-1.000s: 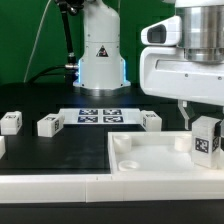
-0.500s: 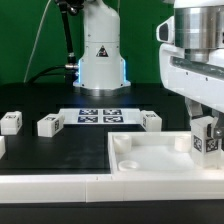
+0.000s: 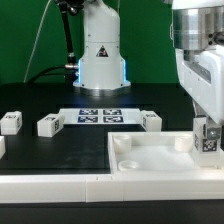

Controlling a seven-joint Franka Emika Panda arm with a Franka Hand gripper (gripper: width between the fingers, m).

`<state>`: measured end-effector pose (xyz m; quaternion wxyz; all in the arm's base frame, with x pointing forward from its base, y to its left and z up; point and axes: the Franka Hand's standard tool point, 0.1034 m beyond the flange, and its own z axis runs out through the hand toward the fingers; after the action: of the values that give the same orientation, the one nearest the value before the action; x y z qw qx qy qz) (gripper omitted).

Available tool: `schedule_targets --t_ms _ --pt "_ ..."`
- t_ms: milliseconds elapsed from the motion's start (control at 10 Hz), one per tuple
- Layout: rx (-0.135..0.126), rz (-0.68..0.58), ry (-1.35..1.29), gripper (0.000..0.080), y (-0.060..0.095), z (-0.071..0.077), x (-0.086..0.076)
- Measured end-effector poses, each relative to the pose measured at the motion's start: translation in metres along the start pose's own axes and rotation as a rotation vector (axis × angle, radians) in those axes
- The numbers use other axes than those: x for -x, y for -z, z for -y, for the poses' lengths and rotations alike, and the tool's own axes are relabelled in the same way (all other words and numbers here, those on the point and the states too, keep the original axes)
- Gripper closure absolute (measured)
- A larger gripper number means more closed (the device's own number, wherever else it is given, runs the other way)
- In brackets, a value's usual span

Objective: Assemble one leg

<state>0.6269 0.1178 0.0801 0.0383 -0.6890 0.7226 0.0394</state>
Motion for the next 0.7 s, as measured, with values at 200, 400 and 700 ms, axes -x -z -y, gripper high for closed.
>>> schedule_targets --t_ms 200,400,700 --pt "0.001 0.001 0.096 0.0322 -0.0012 0.0001 -0.0016" --pt "0.001 0.001 0.224 0.0157 -0.0012 0.0002 -0.0019" --pt "0.003 0.000 0.533 0.0151 -0.0009 -0.0001 0.0018"
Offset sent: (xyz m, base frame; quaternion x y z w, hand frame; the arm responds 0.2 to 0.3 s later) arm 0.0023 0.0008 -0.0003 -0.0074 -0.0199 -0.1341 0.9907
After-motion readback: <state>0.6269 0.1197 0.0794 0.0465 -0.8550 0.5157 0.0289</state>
